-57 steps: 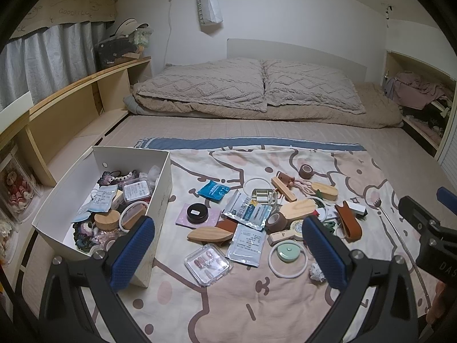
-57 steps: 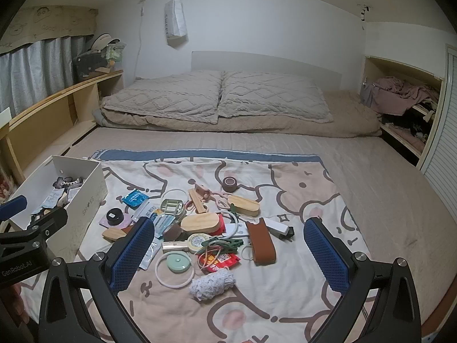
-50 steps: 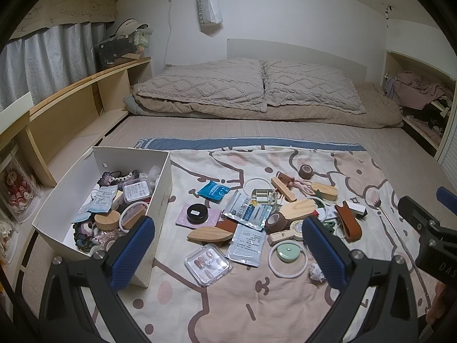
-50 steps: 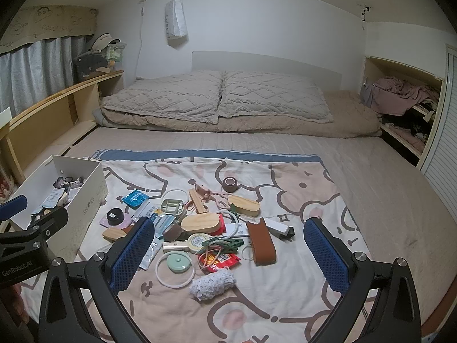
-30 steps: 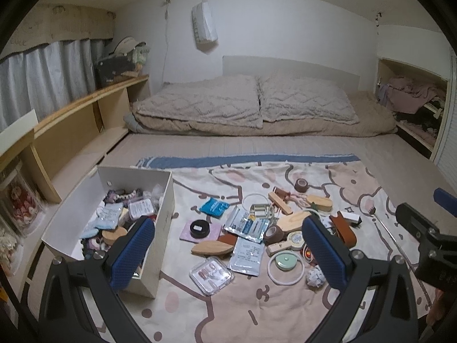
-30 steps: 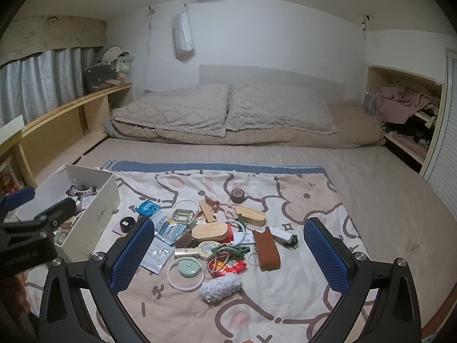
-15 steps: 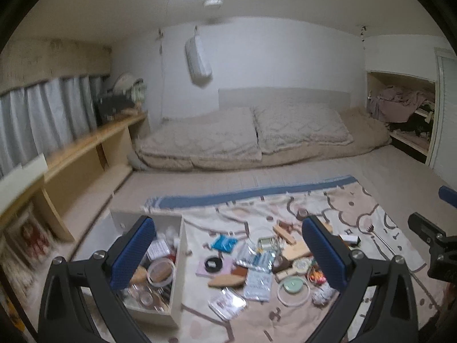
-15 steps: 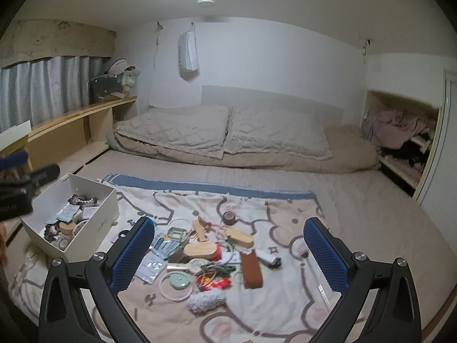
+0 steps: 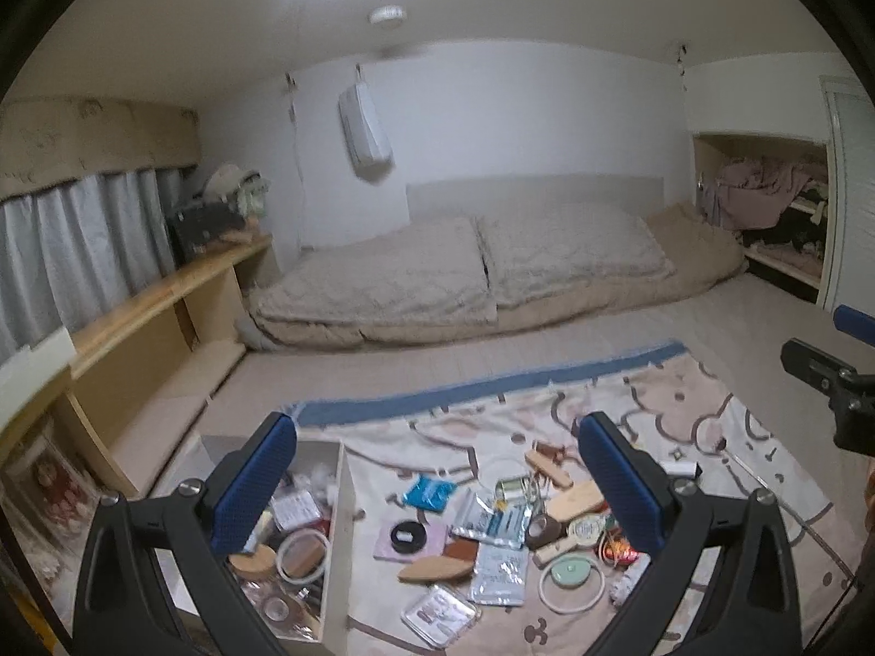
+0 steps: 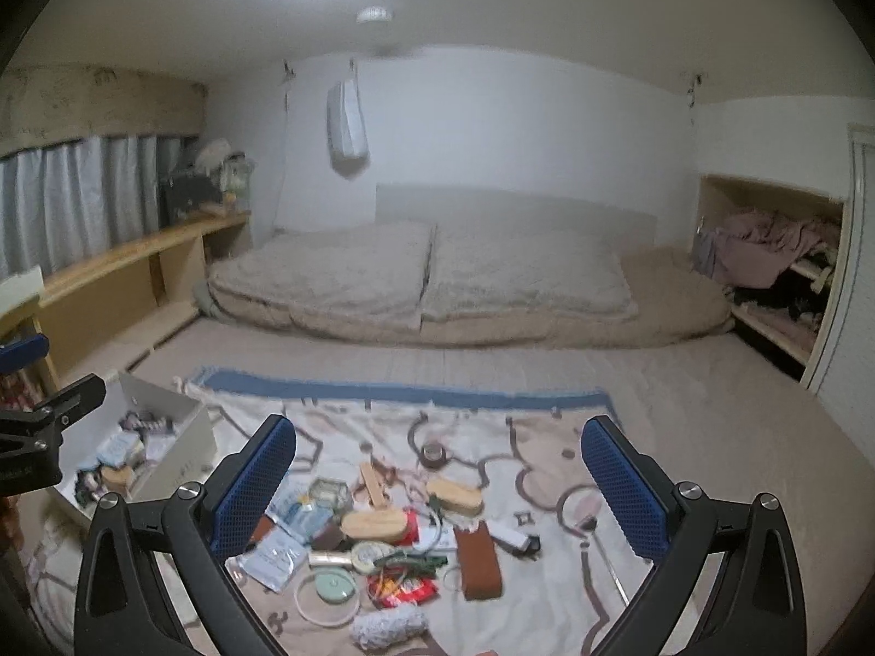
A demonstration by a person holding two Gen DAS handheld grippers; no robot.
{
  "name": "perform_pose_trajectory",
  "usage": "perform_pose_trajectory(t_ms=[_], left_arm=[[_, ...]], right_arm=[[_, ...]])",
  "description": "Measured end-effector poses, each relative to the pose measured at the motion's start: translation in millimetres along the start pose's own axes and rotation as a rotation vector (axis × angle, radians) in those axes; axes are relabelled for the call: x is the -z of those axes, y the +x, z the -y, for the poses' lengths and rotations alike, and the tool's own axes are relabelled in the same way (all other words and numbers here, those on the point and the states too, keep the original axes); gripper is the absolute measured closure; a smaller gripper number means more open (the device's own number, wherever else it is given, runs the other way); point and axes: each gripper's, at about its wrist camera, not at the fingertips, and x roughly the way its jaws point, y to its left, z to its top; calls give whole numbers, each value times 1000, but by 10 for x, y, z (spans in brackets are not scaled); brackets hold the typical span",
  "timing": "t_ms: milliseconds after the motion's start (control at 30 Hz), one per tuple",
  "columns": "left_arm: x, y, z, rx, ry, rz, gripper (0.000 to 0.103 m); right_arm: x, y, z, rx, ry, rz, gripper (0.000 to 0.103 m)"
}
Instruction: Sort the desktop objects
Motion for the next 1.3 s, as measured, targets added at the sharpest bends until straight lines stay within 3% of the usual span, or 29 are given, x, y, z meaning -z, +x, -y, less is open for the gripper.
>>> perform_pose_trajectory(t_ms=[233, 500, 700, 1000, 1300], left_arm=[[407, 643, 155, 46, 38, -167, 0], [766, 1217, 340, 93, 81, -307, 0], [947, 1463, 442, 132, 88, -353, 0], [1319, 1791, 477, 134, 69, -439, 0], [1674, 1970, 675, 172, 130, -535, 0]], right_arm=[[470, 587, -39, 6, -44, -189, 0], [892, 1096, -63, -64, -38, -396, 0], [1159, 1321, -152, -125, -80, -481, 0], [1668, 1576, -226, -98, -107, -614, 0], [1931, 1631, -384, -126, -214, -659, 0]])
